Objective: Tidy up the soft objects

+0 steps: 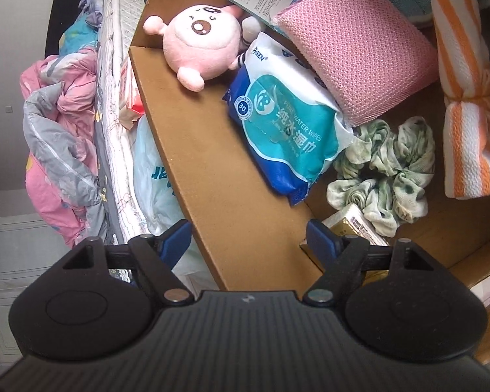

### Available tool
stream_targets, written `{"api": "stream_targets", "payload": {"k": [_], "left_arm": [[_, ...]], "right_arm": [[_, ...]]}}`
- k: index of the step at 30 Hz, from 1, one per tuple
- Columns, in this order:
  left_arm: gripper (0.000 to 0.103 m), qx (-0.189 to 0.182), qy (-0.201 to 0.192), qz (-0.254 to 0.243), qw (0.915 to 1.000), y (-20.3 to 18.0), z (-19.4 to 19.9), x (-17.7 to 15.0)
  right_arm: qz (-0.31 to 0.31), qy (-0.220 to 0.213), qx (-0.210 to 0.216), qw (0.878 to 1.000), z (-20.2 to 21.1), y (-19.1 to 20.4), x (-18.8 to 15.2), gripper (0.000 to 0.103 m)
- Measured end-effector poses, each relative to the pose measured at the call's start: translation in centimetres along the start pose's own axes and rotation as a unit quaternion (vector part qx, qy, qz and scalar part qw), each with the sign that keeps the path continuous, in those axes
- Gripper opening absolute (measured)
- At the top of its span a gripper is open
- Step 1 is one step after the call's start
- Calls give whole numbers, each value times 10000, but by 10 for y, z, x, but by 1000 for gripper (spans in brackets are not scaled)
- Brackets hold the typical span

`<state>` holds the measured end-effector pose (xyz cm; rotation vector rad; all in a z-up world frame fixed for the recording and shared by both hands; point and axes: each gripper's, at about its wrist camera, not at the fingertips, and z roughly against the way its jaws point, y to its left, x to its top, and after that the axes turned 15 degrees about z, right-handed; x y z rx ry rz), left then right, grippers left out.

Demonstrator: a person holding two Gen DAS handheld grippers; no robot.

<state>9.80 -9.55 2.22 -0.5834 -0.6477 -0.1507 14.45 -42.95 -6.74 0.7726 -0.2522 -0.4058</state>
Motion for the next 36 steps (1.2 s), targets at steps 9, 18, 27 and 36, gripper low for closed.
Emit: {"api": "stream_targets", "payload": {"k": [9,18,27,36], "left_arm": [[71,19,43,43,10000,3,-2,0],[72,37,20,6,10000,1,0,-2],[87,418,60,-567,9975,-29,-3,-17],[96,770,-131,-1025,9917,-58,6,-39]], "right_arm": [[-105,-458,-173,9987,33,-9,-3,79],[-509,-165,-468,9975,17,-30,-3,79],[721,-850,-949,9892,58,4,-24,80],[2682,-2781,-1990,9006,114,57,-132,91]]}}
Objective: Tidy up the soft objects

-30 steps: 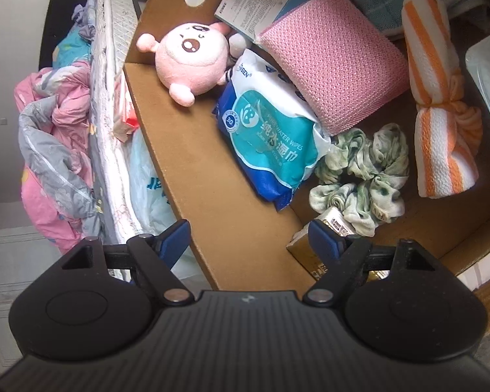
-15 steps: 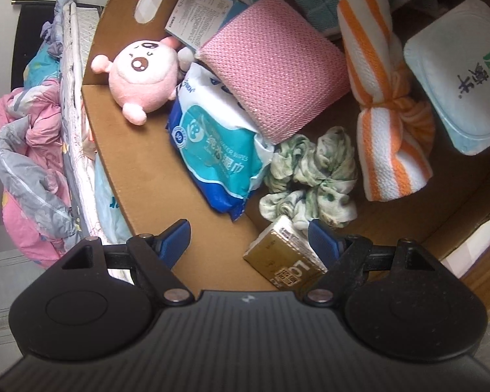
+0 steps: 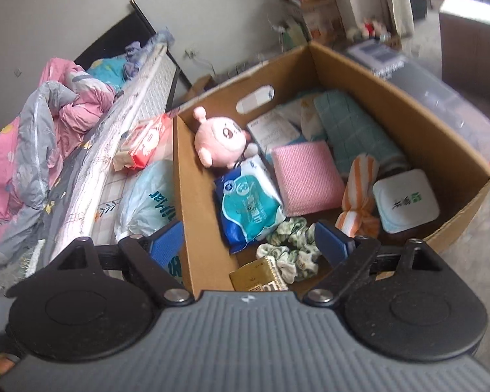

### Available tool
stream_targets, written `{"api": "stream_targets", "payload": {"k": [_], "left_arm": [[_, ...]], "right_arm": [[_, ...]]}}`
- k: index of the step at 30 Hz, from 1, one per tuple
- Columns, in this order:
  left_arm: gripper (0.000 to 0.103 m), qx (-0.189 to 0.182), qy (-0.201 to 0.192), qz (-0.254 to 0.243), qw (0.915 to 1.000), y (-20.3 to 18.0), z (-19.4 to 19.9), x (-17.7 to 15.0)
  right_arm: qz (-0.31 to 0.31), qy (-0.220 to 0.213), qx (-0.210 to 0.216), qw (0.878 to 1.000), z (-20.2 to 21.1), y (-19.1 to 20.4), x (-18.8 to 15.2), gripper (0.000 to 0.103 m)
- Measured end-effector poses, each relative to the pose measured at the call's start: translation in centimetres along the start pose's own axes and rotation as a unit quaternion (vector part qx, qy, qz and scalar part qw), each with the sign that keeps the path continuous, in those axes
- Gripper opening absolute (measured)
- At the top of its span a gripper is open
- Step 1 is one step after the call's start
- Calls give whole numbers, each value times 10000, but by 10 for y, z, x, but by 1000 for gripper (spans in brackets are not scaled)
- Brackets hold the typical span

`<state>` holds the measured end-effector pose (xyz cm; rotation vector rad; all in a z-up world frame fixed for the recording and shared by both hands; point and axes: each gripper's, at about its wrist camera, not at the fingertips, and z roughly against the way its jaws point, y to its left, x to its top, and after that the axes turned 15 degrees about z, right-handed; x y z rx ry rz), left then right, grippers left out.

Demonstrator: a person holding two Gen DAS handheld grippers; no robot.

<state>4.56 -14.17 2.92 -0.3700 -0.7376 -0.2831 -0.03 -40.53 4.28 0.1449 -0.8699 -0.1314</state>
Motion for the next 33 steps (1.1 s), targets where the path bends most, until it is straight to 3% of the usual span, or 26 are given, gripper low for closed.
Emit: {"api": "stream_targets", "payload": {"k": [4,6,10,17,26,33], "left_arm": [[101,246,-124,107,9996,-2,11,-9],[103,435,-211,241,9985,0,18,-15],[103,1015,-336,417,9934,2,27,-24],[103,1959,-465,571,9779,7,37,-39],[103,2148,-96,880,9726,15,41,-40],[103,2178,4,1050,9703,10,42,-42]], "right_arm": [[340,-673,-535,9957,35,18,-23,102],[442,-836,-671,9933,46,24,-32,102],[566,-574,-738,9940,49,30,-45,102],[1130,-18,-1370,9841,38,57,-71,102],[1595,-89,-1541,9751,37,84,-73,102],[1094,100,-906,9898,31,79,-71,102]]}}
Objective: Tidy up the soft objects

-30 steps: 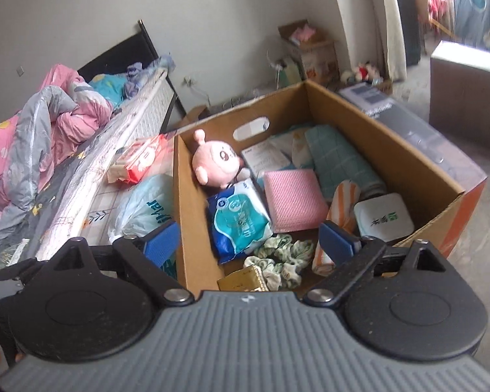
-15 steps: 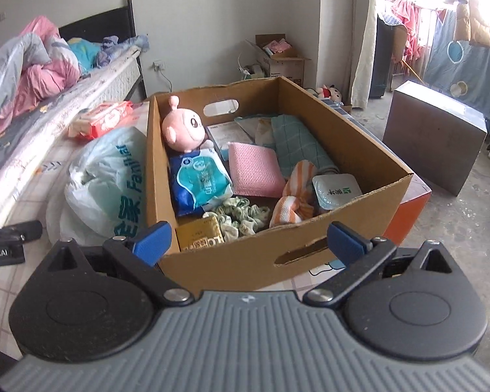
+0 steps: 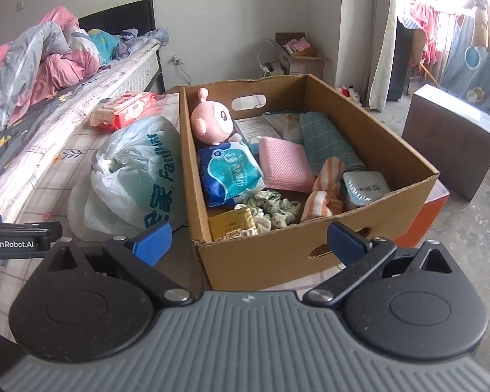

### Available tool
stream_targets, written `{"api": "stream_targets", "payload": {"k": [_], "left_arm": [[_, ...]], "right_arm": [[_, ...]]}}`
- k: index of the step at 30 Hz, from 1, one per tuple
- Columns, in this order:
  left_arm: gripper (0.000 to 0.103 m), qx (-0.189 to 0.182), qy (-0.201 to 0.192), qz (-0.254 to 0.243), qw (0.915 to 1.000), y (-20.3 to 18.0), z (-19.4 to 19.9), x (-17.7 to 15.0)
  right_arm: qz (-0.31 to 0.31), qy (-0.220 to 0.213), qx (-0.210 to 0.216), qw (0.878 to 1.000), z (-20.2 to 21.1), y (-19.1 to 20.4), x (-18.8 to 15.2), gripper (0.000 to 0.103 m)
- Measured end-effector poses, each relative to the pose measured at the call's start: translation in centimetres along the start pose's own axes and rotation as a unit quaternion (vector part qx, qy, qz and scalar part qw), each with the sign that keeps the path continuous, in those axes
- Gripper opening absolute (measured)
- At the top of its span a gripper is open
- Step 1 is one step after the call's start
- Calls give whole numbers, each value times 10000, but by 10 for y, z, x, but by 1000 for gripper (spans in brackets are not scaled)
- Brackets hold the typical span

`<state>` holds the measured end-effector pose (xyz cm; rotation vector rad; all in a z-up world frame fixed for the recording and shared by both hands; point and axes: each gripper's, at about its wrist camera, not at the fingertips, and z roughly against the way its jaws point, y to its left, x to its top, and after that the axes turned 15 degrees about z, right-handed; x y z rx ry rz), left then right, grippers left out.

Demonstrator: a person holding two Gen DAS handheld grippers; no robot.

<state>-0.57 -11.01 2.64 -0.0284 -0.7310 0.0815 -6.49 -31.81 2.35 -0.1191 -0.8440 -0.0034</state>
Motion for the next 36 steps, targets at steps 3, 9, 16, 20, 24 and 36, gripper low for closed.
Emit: {"api": "stream_targets", "payload": {"k": [3,9,16,20,24,36], "left_arm": [[103,-19,-18,25,10000,-4,4,-4],[103,-81,92,-86,9999,-13,6,-10],[103,-127,147,-190,9996,-19,10,-13],[103,-84,178,-207,9996,-22,8,-13],[103,-74,217,-202,9995,-21,6,-12],[103,-15,271,-196,9994,-21,2,-12]], "right_arm": [[-32,132,160,9998,-3,5,-1,102],[62,304,341,9989,-9,15,-4,102],[75,454,301,9985,-17,14,-5,102],[122,485,293,9983,-20,14,-6,102],[148,518,245,9982,-23,14,-5,102],[142,590,270,9978,-30,12,-5,102]]}}
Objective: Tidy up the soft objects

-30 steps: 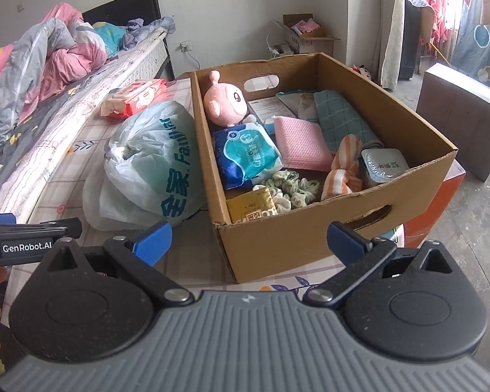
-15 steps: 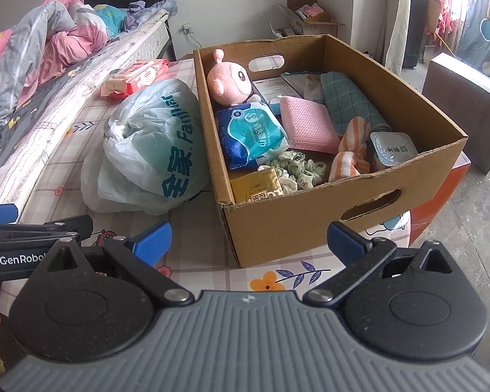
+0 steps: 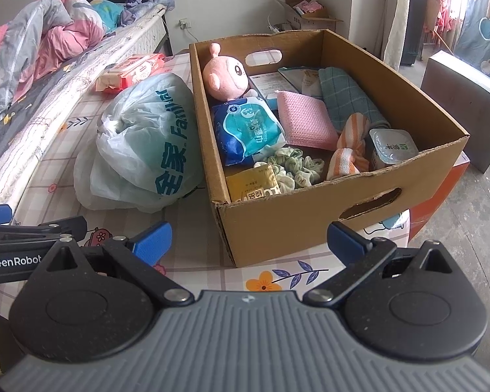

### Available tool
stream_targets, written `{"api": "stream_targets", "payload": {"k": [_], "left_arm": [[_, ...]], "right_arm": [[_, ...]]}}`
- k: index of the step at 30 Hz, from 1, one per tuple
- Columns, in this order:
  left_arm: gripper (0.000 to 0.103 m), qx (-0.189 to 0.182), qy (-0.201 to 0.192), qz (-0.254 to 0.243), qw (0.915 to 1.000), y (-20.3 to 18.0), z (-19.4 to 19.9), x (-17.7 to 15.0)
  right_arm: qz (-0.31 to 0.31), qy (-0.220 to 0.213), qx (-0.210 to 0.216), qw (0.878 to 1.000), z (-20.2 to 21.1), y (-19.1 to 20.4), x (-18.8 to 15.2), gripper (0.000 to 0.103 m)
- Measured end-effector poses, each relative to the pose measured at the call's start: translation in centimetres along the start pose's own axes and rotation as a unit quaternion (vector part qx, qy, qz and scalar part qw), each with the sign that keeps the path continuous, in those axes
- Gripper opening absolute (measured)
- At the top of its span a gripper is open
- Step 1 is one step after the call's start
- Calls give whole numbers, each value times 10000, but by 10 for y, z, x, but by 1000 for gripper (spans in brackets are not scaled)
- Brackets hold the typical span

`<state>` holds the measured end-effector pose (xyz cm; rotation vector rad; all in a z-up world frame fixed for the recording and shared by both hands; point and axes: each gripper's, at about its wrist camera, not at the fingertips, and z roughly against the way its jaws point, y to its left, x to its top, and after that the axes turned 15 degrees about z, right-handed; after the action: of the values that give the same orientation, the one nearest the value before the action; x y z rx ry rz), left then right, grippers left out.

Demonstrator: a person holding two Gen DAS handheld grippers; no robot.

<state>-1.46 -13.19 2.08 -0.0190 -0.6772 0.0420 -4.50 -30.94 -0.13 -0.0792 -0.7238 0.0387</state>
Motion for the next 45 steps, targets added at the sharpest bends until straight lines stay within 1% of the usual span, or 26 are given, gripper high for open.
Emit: {"api": "stream_targets", "payload": {"k": [45], "left_arm": [[102,22,132,31,9999,0,-8,1]], "right_arm": [[20,86,23,10000,-8,1,2,102]]}}
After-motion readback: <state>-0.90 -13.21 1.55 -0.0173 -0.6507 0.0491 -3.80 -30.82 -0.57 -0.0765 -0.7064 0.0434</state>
